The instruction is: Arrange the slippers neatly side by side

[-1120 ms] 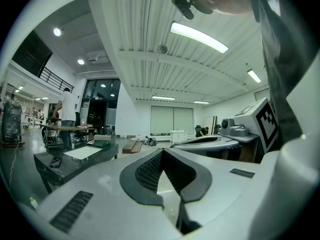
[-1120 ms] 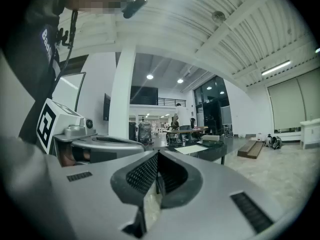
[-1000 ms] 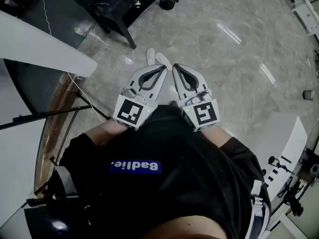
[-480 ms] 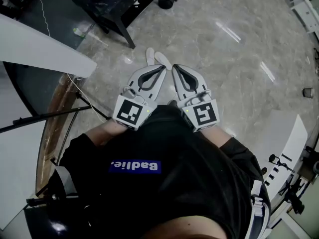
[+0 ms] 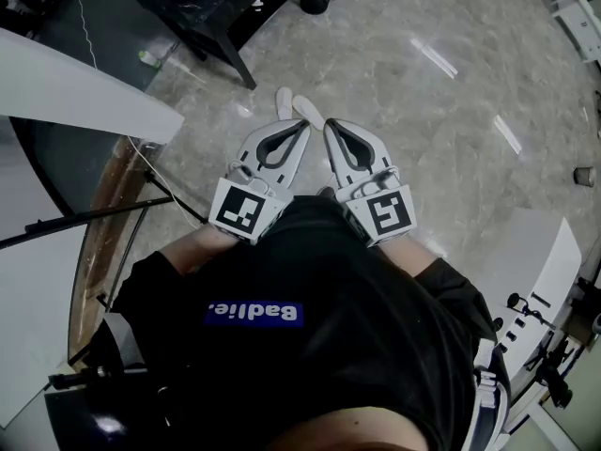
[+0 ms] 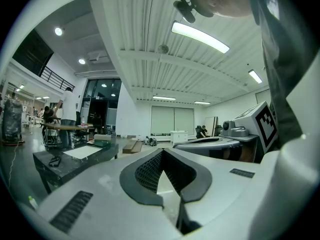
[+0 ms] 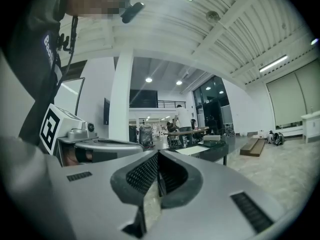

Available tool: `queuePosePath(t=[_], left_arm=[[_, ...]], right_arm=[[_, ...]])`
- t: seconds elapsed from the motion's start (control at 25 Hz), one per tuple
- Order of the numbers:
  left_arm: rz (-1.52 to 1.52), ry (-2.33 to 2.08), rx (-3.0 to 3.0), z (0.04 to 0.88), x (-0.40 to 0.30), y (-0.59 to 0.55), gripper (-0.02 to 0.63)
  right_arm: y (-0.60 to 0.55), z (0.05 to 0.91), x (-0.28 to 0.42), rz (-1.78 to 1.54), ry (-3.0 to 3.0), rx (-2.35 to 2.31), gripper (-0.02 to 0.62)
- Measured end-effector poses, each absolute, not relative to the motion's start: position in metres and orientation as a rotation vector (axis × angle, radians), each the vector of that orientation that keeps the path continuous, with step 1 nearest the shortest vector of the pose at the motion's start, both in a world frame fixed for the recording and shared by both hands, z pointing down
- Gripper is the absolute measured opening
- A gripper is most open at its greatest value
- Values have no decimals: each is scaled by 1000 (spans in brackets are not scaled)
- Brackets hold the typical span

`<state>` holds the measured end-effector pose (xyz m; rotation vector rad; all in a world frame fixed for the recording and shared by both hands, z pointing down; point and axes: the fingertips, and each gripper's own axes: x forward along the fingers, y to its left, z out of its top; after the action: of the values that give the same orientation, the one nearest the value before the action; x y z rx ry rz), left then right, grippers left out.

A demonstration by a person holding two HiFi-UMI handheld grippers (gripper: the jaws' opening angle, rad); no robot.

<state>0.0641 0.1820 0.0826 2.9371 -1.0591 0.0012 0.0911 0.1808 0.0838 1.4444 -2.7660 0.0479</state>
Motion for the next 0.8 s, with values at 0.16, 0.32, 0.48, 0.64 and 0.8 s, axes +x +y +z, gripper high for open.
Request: queuePosePath(t=[0.16, 0.32, 0.48, 0.64, 0.8], left_arm=[[19, -1086, 2941, 81, 72, 179, 0], [63, -1101, 2935, 81, 81, 173, 0], [82, -1141, 2921, 83, 91, 167, 0], [81, -1203, 2911, 84, 101, 160, 0], [88, -1257, 2860, 92, 104, 153, 0]], right_arm=[[176, 83, 99, 41, -2775, 1418, 0], [170, 84, 107, 41, -2793, 1379, 0], [163, 86, 115, 39, -2824, 1328, 0], [156, 91, 127, 51, -2847, 1291, 1], [151, 98, 131, 53, -2856, 1239, 2]])
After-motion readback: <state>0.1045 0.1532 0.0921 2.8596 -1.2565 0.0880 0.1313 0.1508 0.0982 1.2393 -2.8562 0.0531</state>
